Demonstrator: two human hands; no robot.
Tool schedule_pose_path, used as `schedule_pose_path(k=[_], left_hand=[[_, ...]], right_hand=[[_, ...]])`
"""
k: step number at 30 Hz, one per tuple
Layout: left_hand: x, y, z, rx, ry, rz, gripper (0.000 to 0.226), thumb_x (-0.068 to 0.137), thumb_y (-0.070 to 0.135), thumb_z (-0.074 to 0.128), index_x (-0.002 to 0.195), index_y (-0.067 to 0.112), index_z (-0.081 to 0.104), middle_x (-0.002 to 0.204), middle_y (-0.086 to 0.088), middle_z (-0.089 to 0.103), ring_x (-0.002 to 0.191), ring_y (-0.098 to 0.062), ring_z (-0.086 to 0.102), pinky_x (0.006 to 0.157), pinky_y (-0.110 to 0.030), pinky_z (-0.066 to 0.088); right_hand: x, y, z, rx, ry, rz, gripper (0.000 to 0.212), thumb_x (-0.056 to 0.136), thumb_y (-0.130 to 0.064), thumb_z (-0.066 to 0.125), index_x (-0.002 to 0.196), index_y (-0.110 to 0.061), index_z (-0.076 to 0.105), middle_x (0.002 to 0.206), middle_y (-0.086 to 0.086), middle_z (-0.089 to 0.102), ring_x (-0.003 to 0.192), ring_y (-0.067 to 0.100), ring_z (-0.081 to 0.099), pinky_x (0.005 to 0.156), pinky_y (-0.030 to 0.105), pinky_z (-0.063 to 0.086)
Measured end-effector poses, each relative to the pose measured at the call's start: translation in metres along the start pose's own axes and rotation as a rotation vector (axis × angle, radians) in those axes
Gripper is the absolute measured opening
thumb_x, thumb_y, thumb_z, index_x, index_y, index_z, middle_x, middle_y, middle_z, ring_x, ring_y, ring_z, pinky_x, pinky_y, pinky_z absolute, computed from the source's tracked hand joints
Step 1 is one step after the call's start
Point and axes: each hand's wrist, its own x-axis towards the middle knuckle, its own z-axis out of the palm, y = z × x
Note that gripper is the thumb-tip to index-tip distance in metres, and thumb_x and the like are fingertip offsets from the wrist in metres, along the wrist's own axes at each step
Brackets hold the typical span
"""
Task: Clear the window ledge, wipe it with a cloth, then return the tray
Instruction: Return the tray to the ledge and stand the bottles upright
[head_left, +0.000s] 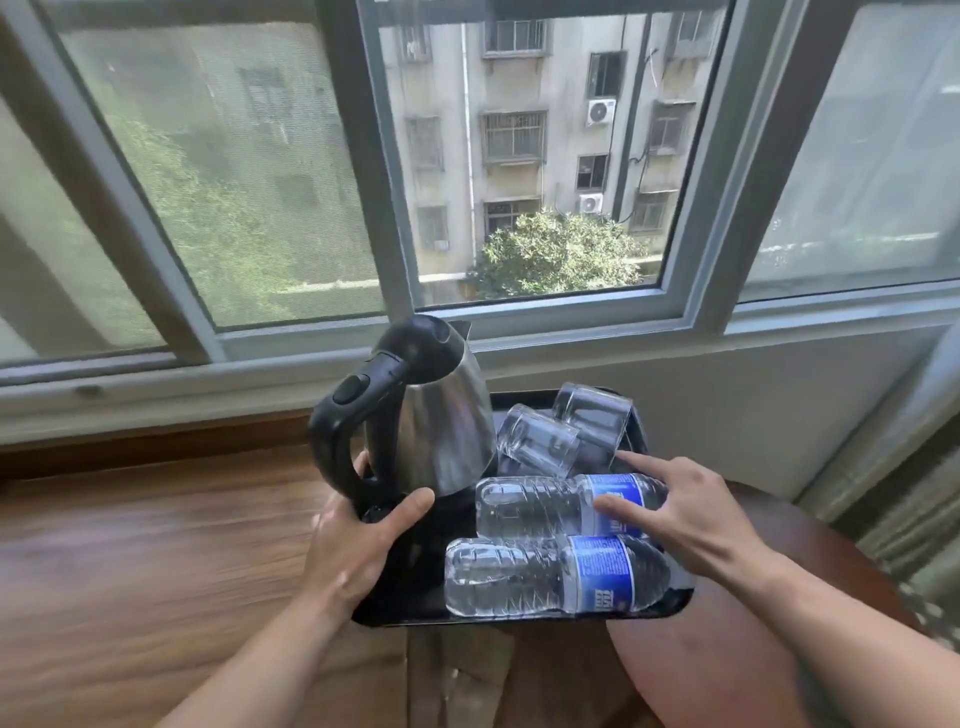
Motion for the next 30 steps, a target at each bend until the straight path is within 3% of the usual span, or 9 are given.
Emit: schedule_pose_path(k=[4, 8, 13, 16, 18, 20, 22, 26, 30], left_hand=[[-0.014, -0.018, -0.094, 0.067, 0.064, -0.015, 0.055, 0.048, 0.087, 0.072, 0.1, 0.076, 0.056, 0.112, 0.02, 0.07, 0.12, -0.022, 0.06, 0.108, -0.052, 0.045], [-0.033, -0.037, -0.182, 0.084, 0.136, -0.068, 0.048, 0.046, 0.089, 0.071, 0.091, 0.078, 0.057, 0.109, 0.019, 0.071, 0.115, -0.017, 0.062, 0.106, -0.047, 0.047], [-0.049, -0.075, -0.277, 0.076, 0.278, -0.223, 0.07, 0.041, 0.096, 0.07, 0.094, 0.049, 0.072, 0.105, 0.016, 0.074, 0.117, -0.025, 0.062, 0.106, -0.05, 0.048], [-0.058, -0.09, -0.322, 0.018, 0.351, -0.274, 0.073, 0.037, 0.091, 0.074, 0.093, 0.044, 0.073, 0.1, 0.016, 0.076, 0.111, -0.021, 0.066, 0.104, -0.049, 0.05], [-0.065, -0.098, -0.347, 0.005, 0.403, -0.293, 0.078, 0.034, 0.09, 0.075, 0.093, 0.038, 0.073, 0.101, 0.015, 0.074, 0.11, -0.021, 0.066, 0.104, -0.049, 0.05], [-0.071, -0.108, -0.37, 0.009, 0.449, -0.305, 0.083, 0.033, 0.093, 0.073, 0.096, 0.038, 0.074, 0.103, 0.015, 0.074, 0.111, -0.02, 0.065, 0.106, -0.05, 0.048], [-0.077, -0.114, -0.39, 0.006, 0.49, -0.295, 0.089, 0.031, 0.096, 0.069, 0.102, 0.042, 0.072, 0.105, 0.017, 0.074, 0.113, -0.017, 0.063, 0.108, -0.048, 0.046], [-0.084, -0.134, -0.434, -0.064, 0.574, -0.318, 0.079, 0.034, 0.09, 0.075, 0.099, 0.045, 0.072, 0.096, 0.025, 0.075, 0.11, -0.013, 0.064, 0.105, -0.043, 0.046], [-0.092, -0.165, -0.489, -0.103, 0.597, -0.362, 0.078, 0.045, 0.087, 0.078, 0.108, 0.04, 0.076, 0.113, 0.012, 0.075, 0.116, -0.019, 0.065, 0.108, -0.051, 0.047]], right_hand=[[-0.01, -0.077, 0.046, 0.019, -0.03, -0.064, 0.103, 0.055, -0.105, 0.042, 0.138, -0.044, 0.057, 0.091, -0.009, 0.061, 0.092, 0.013, 0.056, 0.079, 0.033, 0.04], [-0.019, -0.15, 0.096, 0.057, -0.083, -0.115, 0.102, 0.056, -0.105, 0.042, 0.138, -0.045, 0.057, 0.075, -0.007, 0.063, 0.08, 0.005, 0.058, 0.073, 0.033, 0.042], [-0.025, -0.233, 0.157, 0.073, -0.166, -0.186, 0.103, 0.056, -0.104, 0.044, 0.139, -0.044, 0.056, 0.08, -0.008, 0.055, 0.078, 0.002, 0.05, 0.074, 0.03, 0.04], [-0.02, -0.273, 0.191, 0.079, -0.216, -0.239, 0.101, 0.057, -0.103, 0.047, 0.139, -0.044, 0.056, 0.092, -0.012, 0.061, 0.087, 0.005, 0.056, 0.08, 0.031, 0.044], [-0.014, -0.297, 0.214, 0.082, -0.248, -0.273, 0.102, 0.057, -0.103, 0.047, 0.14, -0.044, 0.054, 0.1, -0.006, 0.067, 0.092, 0.01, 0.06, 0.084, 0.034, 0.049], [-0.007, -0.321, 0.237, 0.078, -0.275, -0.321, 0.103, 0.058, -0.102, 0.048, 0.142, -0.043, 0.053, 0.12, -0.004, 0.069, 0.104, 0.012, 0.062, 0.091, 0.037, 0.051], [-0.002, -0.345, 0.257, 0.062, -0.291, -0.363, 0.103, 0.058, -0.103, 0.047, 0.142, -0.044, 0.052, 0.127, -0.005, 0.067, 0.109, 0.014, 0.061, 0.09, 0.038, 0.052], [0.004, -0.399, 0.289, 0.015, -0.338, -0.424, 0.103, 0.058, -0.104, 0.043, 0.144, -0.048, 0.047, 0.111, -0.002, 0.063, 0.1, 0.017, 0.06, 0.079, 0.036, 0.05], [0.001, -0.454, 0.321, -0.021, -0.358, -0.458, 0.103, 0.058, -0.103, 0.044, 0.144, -0.047, 0.049, 0.091, -0.01, 0.053, 0.087, 0.014, 0.053, 0.073, 0.035, 0.044]])
